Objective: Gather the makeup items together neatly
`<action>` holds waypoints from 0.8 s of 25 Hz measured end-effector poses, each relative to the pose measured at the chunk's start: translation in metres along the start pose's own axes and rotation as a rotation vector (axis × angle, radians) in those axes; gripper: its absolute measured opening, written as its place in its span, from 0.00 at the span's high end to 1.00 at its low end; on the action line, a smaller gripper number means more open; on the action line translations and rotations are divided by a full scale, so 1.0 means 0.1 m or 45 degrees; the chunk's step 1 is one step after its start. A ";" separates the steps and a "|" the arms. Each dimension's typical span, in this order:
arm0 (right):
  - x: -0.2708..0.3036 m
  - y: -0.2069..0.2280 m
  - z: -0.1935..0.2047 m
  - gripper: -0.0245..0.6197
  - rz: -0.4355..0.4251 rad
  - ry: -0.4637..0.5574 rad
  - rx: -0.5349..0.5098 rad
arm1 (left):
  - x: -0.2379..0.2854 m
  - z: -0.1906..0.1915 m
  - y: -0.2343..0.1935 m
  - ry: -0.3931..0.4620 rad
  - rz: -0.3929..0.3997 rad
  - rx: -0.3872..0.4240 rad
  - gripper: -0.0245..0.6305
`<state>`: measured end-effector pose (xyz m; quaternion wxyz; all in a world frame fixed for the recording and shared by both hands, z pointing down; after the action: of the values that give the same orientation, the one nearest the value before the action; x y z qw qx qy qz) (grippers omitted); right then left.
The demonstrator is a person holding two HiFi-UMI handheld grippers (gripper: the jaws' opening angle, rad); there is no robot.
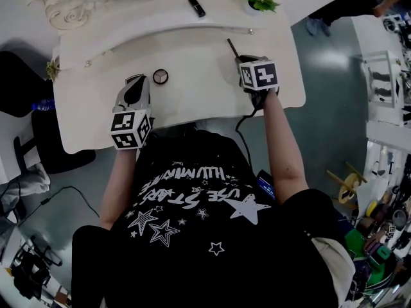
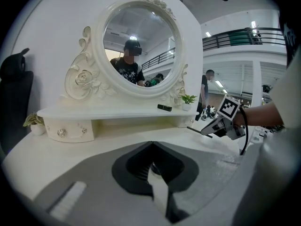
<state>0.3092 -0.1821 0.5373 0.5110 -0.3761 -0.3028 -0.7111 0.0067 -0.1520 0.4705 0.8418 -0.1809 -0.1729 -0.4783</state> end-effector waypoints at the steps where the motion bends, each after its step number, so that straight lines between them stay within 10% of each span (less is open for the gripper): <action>1: -0.03 -0.02 -0.01 0.86 0.012 0.015 0.040 | -0.01 0.00 -0.02 0.000 0.007 0.002 0.96; 20: -0.09 -1.16 -0.13 0.86 0.090 0.153 0.407 | -0.49 0.09 -0.64 -0.045 0.114 0.049 0.96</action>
<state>0.1978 -0.1541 0.5178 0.6061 -0.2573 -0.3678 -0.6566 -0.0741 -0.1417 0.4644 0.8625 -0.1805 -0.1884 -0.4336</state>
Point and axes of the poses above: the fingertips, and each gripper's own axes: x forward along the fingers, y to its right, z out of its underside, the point moved 1 cm from there along -x, backward along the fingers, and after that the axes turned 2 degrees about -y, right-handed, at the moved point
